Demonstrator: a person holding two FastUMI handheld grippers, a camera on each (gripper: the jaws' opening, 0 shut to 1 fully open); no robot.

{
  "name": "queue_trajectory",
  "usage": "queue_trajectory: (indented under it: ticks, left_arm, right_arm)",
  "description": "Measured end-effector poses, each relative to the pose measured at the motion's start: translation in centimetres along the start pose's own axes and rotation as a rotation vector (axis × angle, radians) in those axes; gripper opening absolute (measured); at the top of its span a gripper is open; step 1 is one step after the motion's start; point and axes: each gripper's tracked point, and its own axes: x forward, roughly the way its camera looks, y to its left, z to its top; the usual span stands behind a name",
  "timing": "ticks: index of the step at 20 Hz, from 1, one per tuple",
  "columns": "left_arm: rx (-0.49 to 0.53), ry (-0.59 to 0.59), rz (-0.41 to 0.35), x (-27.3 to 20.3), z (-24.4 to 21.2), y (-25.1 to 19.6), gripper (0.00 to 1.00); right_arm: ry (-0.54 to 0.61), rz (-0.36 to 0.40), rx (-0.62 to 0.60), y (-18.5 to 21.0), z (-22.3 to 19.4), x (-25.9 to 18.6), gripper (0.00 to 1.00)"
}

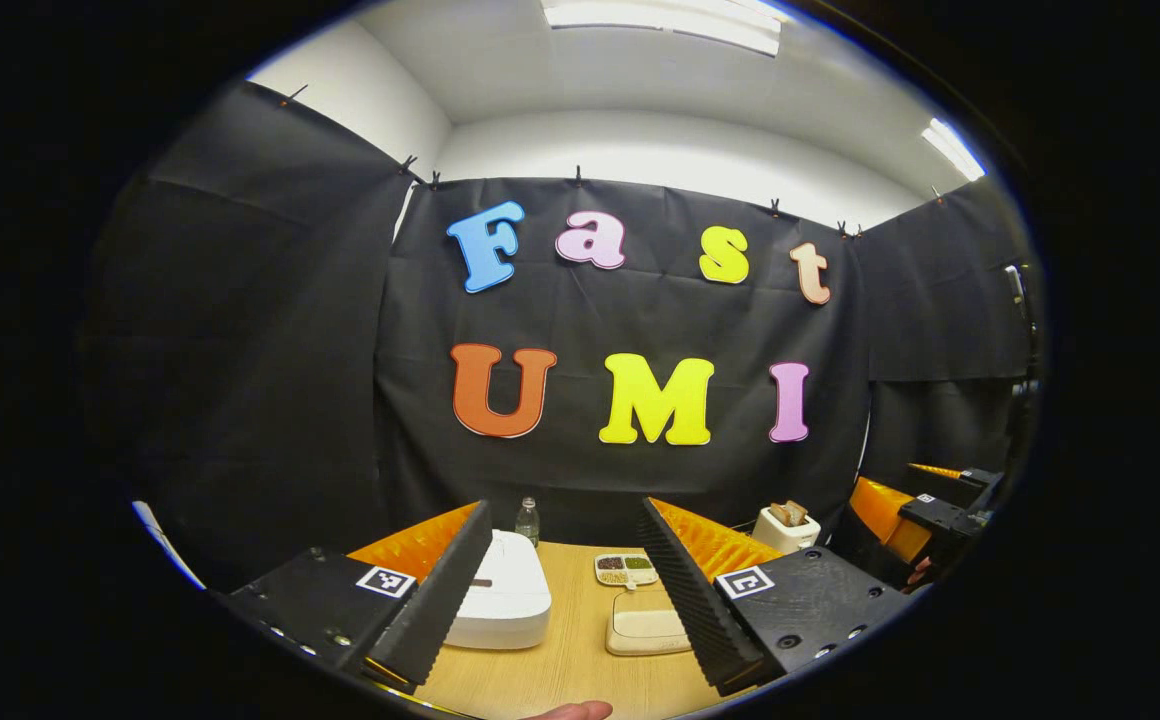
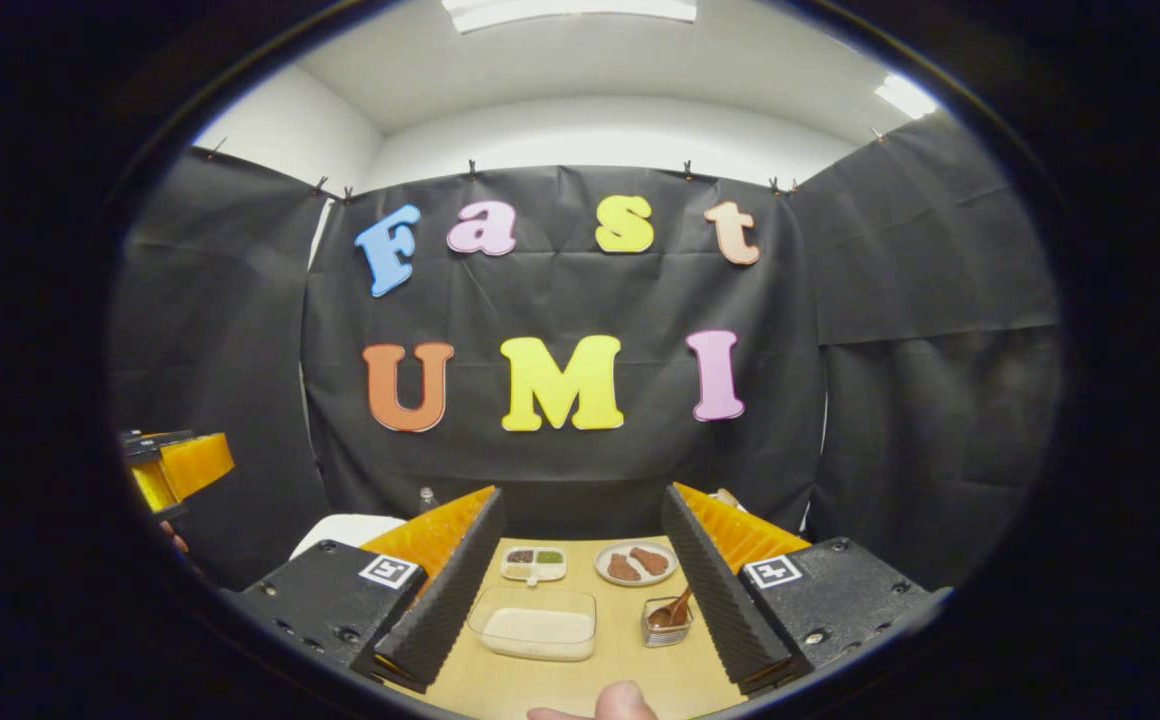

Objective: Close the left gripper, press the button to open the rice cooker; take a wooden spoon from the chopstick holder with the right hand, scoop a spoonful of rice and pour it into the rice cooker, then put the wooden spoon back into the chopstick holder.

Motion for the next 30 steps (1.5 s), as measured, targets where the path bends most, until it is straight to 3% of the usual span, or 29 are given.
queue_trajectory:
  ticks: [7, 18, 20, 21, 22, 23, 24, 27, 28, 29, 30]
  left_arm:
    - [0.002, 0.025, -0.009, 0.3, -0.7, -0.3, 0.94]
    - [-0.029, 0.173, 0.057, 4.3, -4.7, 2.4, 0.92]
    - [-0.044, 0.222, 0.058, 5.6, -5.8, 3.4, 0.84]
    - [-0.057, 0.255, 0.057, 6.2, -6.7, 3.8, 0.65]
    - [-0.066, 0.3, 0.065, 7.0, -7.6, 4.3, 0.67]
    - [-0.077, 0.356, 0.073, 7.7, -9.0, 4.7, 0.51]
    - [-0.095, 0.4, 0.066, 8.0, -9.8, 4.9, 0.44]
    - [-0.135, 0.501, 0.058, 10.7, -12.5, 5.6, 0.4]
    - [-0.147, 0.533, 0.085, 10.9, -13.4, 6.3, 0.4]
    - [-0.172, 0.561, 0.081, 11.9, -14.5, 6.8, 0.17]
    - [-0.201, 0.584, 0.062, 12.4, -15.1, 7.0, 0.04]
  right_arm:
    - [0.009, -0.011, 0.005, -0.6, -0.5, 0.3, 1.0]
    - [0.045, -0.018, -0.004, -3.1, -2.3, 3.2, 1.0]
    - [0.058, -0.011, -0.003, -3.4, -2.7, 4.1, 1.0]
    - [0.063, -0.007, -0.006, -3.6, -2.9, 4.6, 1.0]
    - [0.067, -0.002, -0.01, -3.8, -3.0, 5.0, 1.0]
    - [0.07, 0.002, -0.016, -3.9, -3.1, 5.4, 1.0]
    - [0.073, 0.003, -0.024, -4.1, -3.3, 5.7, 1.0]
    - [0.086, -0.002, -0.043, -5.2, -4.0, 6.9, 1.0]
    - [0.094, -0.005, -0.044, -5.5, -4.3, 7.3, 1.0]
    - [0.102, -0.007, -0.041, -5.8, -4.7, 7.6, 1.0]
    - [0.111, -0.01, -0.038, -6.1, -5.0, 8.0, 1.0]
